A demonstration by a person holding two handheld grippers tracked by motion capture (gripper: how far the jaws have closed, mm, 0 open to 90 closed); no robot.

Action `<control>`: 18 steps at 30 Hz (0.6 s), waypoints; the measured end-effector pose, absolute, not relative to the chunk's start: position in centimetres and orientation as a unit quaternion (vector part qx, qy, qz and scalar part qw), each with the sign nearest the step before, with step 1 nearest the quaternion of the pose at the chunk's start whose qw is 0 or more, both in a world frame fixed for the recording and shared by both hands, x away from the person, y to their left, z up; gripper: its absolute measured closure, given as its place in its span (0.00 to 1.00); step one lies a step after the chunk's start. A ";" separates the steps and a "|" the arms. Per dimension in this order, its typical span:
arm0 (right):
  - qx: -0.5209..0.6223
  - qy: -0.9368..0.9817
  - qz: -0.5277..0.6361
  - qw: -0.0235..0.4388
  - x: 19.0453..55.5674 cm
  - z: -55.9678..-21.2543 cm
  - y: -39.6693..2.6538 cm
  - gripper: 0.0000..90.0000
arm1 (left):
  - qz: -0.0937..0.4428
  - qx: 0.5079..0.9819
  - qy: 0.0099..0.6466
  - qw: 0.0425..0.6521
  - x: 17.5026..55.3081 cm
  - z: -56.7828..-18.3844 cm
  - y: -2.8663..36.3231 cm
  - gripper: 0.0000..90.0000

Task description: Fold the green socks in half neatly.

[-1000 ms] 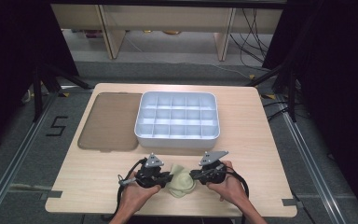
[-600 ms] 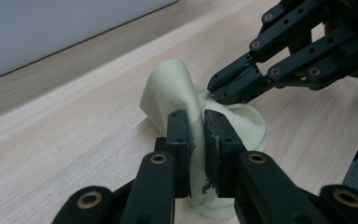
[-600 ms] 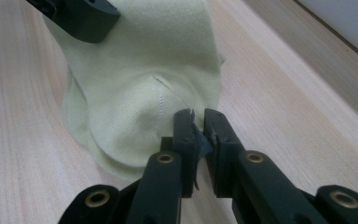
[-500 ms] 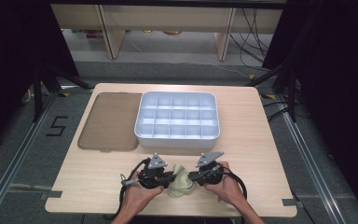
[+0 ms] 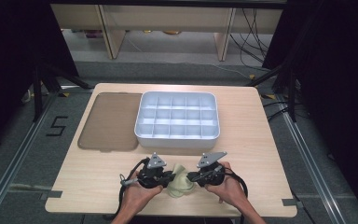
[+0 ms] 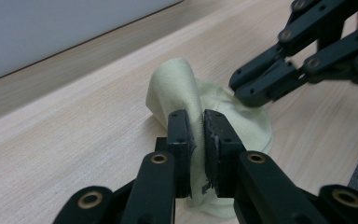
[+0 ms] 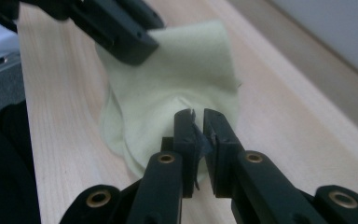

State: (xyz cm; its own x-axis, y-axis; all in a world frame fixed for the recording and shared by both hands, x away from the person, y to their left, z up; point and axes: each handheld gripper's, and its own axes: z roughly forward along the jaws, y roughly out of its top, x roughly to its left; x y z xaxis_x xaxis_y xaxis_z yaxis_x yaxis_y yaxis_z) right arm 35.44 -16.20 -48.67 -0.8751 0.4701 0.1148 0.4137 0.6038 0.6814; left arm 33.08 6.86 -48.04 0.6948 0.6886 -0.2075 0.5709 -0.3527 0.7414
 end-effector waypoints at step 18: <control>0.253 0.903 0.346 0.030 35.8 -49.9 -15.8 0.94 | 0.079 0.838 0.343 0.417 32.0 -47.9 5.2 0.89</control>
State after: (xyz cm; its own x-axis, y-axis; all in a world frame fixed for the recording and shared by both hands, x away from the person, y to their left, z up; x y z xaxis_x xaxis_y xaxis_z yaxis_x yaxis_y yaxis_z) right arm 35.81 -15.85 -49.89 -0.8697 0.4785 0.1210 0.4369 0.6325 0.6395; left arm 32.04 5.24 -47.94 0.7518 0.6415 -0.1528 0.5090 -0.4172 0.7529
